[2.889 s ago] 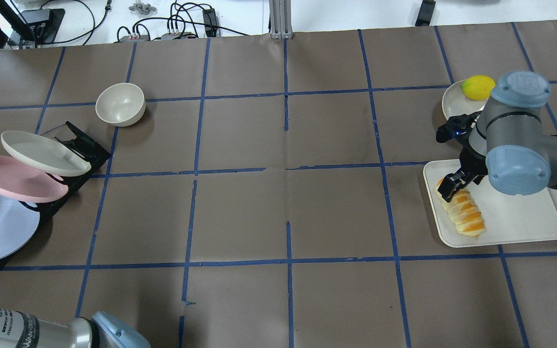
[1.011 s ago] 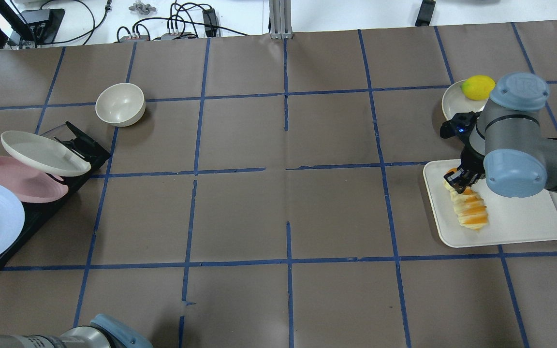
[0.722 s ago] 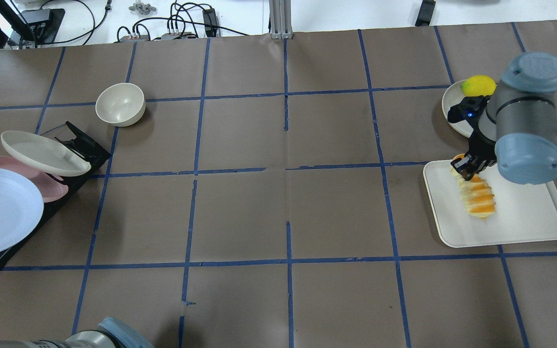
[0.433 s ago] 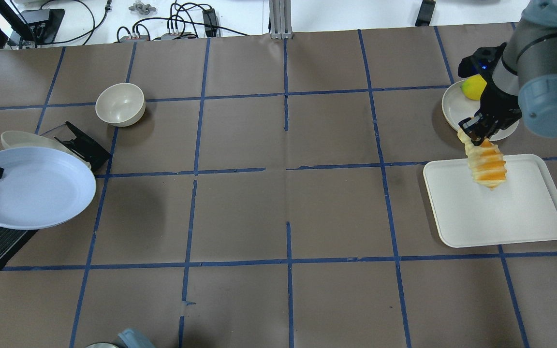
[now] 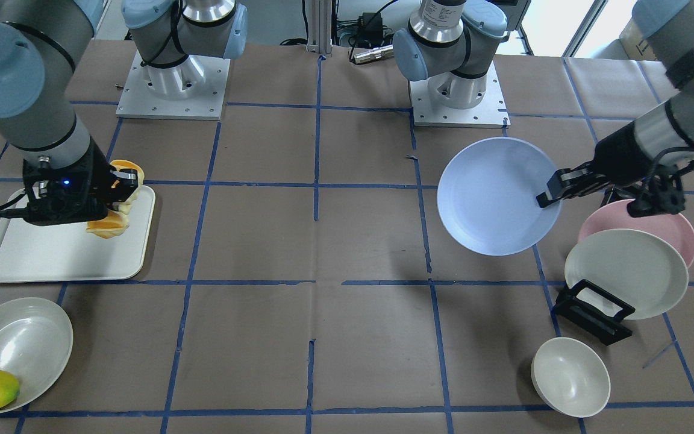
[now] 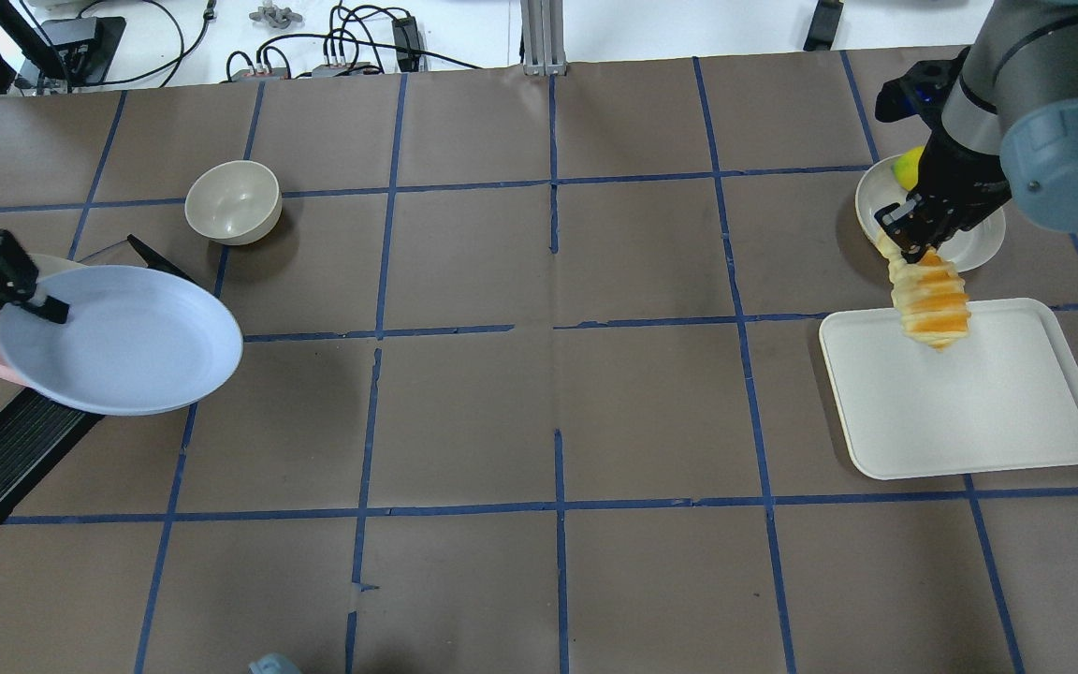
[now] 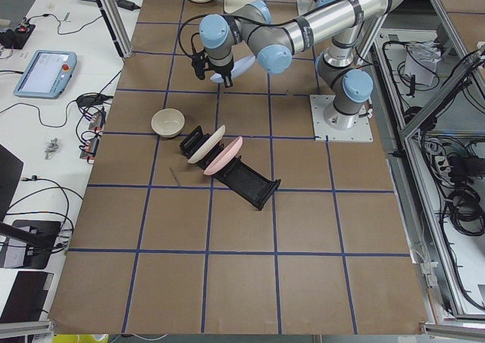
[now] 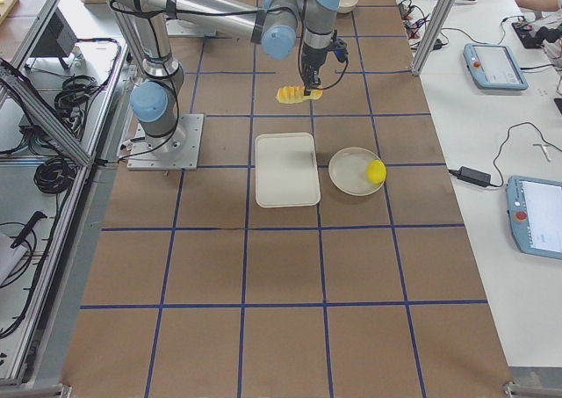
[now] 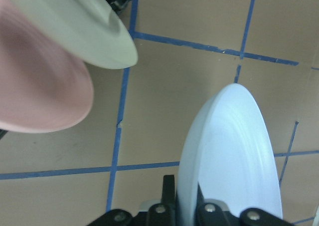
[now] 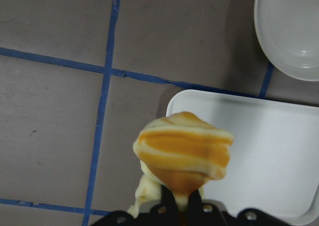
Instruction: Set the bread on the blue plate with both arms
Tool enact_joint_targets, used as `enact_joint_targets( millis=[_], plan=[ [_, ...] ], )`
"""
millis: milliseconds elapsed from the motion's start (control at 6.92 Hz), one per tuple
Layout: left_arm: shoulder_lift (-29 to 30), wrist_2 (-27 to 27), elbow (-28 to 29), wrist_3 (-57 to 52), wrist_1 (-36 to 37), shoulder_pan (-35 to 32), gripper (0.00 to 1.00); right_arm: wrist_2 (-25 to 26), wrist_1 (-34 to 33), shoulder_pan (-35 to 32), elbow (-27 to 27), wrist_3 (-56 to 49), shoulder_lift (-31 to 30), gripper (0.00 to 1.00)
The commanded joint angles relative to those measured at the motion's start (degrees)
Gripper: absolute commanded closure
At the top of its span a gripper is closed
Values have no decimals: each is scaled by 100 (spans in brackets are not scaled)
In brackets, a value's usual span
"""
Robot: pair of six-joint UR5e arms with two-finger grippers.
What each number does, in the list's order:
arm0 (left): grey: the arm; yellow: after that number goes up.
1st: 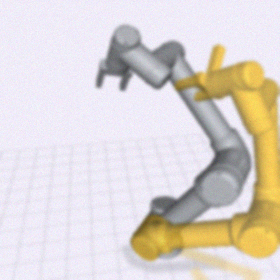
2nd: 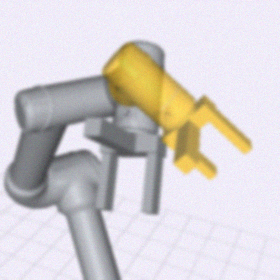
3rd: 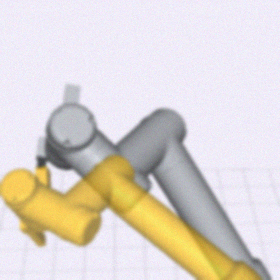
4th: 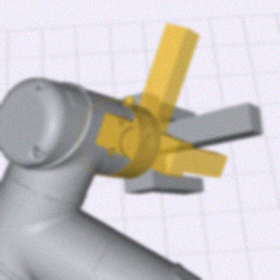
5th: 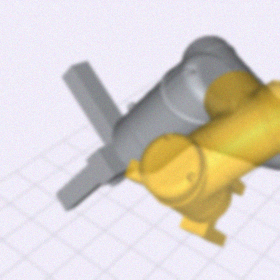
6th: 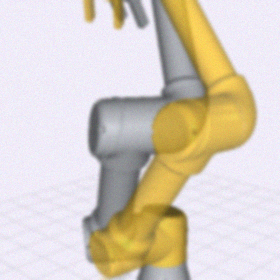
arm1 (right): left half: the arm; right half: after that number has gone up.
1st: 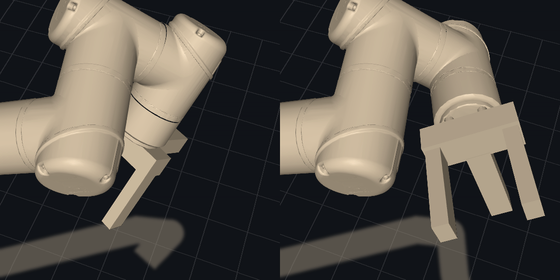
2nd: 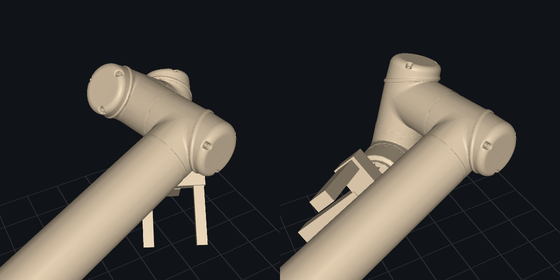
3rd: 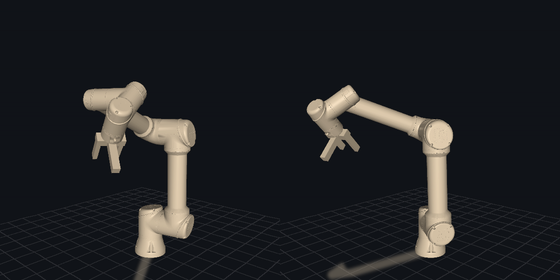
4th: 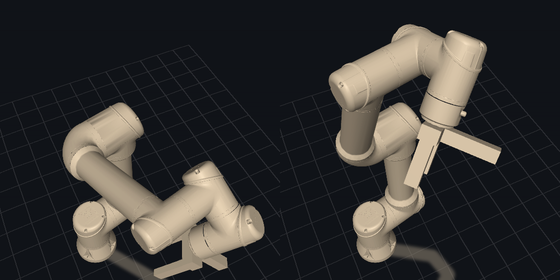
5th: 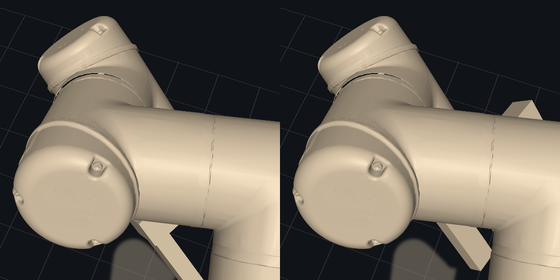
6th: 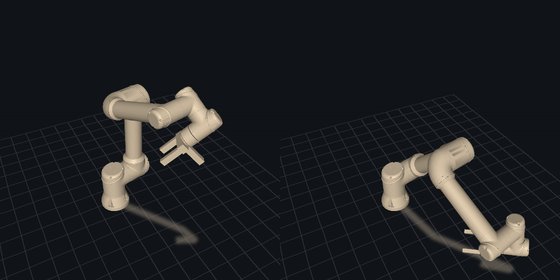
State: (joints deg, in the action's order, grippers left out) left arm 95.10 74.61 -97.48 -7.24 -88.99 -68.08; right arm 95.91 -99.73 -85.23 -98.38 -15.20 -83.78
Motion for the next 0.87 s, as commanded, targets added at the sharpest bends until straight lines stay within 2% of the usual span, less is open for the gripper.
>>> enact_joint_targets(
  millis=[0, 144, 289, 433, 578, 722],
  plan=[
    [287, -312, -401, 1719, 1358, -1089, 100, -64, 138, -493, 12, 727, -7, 92],
    [498, -385, -621, 2578, 2289, -1477, 100, -81, 103, -739, 73, 1034, -7, 92],
    [526, -377, -762, 3170, 2603, -1820, 100, -108, 33, -1063, 91, 1385, 19, 91],
    [518, -385, -807, 3611, 2667, -2067, 100, -134, -28, -1327, 100, 1406, 37, 91],
    [370, -777, -938, 3676, 2676, -2304, 100, -656, -81, -1400, 65, 1414, 150, 91],
    [281, -1173, -1235, 3677, 2815, -2376, 100, -714, -534, -1435, 4, 1458, 378, 91]
  ],
)
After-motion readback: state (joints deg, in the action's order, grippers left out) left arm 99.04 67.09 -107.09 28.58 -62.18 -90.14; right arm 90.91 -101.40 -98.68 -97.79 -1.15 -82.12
